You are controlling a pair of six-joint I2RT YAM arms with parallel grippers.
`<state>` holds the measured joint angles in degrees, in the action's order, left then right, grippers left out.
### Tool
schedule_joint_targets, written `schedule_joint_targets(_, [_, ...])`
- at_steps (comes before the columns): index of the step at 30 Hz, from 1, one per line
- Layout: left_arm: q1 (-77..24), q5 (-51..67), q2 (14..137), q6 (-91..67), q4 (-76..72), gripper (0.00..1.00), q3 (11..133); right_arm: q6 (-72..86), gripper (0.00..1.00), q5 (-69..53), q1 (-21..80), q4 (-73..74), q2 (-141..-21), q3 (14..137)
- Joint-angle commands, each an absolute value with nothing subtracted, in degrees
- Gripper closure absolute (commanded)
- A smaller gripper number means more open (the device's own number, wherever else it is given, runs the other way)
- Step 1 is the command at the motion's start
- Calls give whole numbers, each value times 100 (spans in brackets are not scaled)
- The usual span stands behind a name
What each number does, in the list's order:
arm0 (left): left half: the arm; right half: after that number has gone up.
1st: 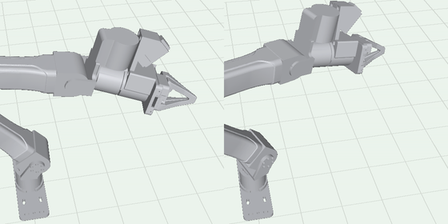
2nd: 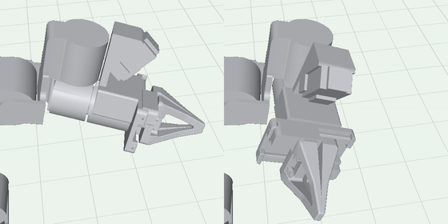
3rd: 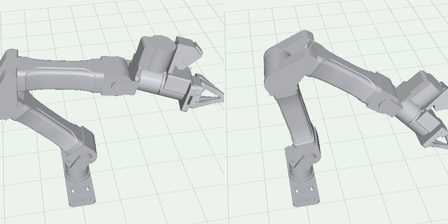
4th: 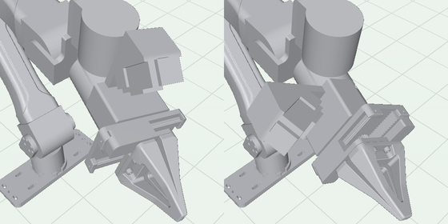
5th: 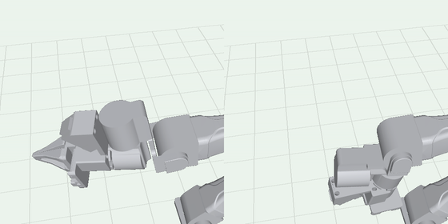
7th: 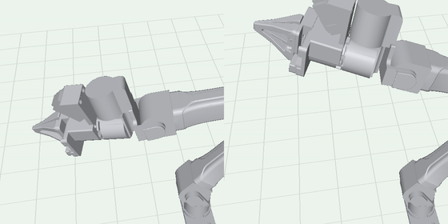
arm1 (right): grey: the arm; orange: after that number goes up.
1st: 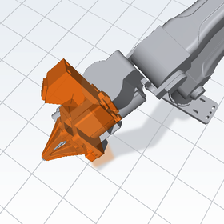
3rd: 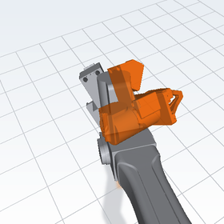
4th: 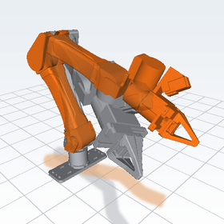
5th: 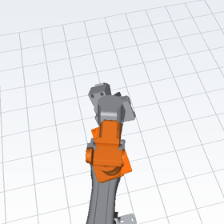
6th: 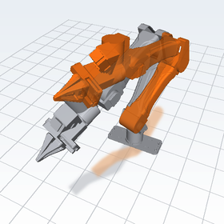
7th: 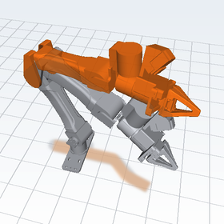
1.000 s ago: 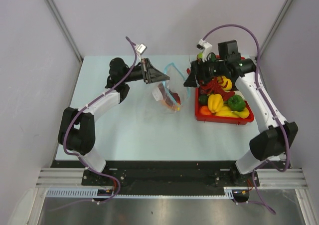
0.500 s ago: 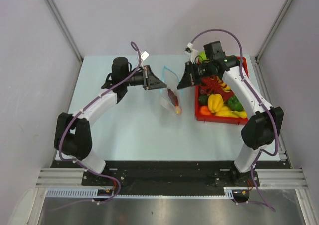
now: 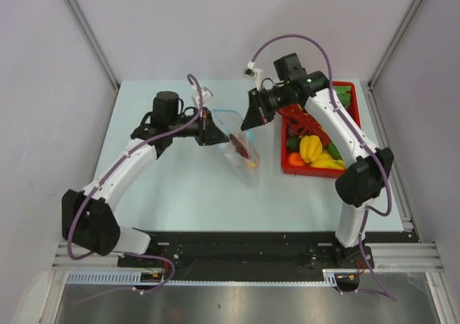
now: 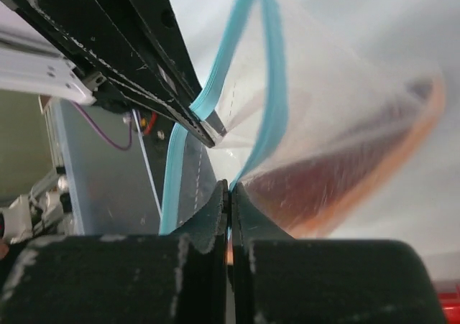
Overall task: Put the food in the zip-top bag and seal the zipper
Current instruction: Adjust the zipper food storage bag at the center of the board.
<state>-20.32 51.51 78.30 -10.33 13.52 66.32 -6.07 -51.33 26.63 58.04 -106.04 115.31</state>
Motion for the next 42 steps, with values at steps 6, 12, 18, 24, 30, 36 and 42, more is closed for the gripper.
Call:
schedule_joint_targets(6, [-2092, 5281, 8220, -307, 2217, 100, 6821, -529, 100, -5615, 2804, 6373, -11145, 12829])
schedule_joint_targets(12, [-2144, 5291, 7093, -888, 1642, 100, 6732, -421, 100, -5634, 2558, 6415, -10995, 12578])
schedule_joint_targets(18, [-2285, 4650, 7926, -193, 2599, 100, 6907, -1186, 100, -5194, 2724, 6818, -11320, 12577])
schedule_joint_targets(24, [-2276, 4720, 7639, -641, 2051, 100, 6717, -1344, 100, -5116, 2619, 6899, -11426, 12744])
schedule_joint_targets(30, [-2276, 4535, 7461, -879, 1916, 100, 6460, -1310, 87, -4685, 2286, 6838, -11399, 12718])
schedule_joint_targets(36, [-2268, 4429, 7822, -1142, 1846, 100, 6671, -1371, 58, -4132, 1908, 6776, -11145, 12569])
schedule_joint_targets(42, [-2031, 4719, 7910, -1353, 1626, 100, 6592, -1266, 16, -3534, 1363, 6539, -10820, 12331])
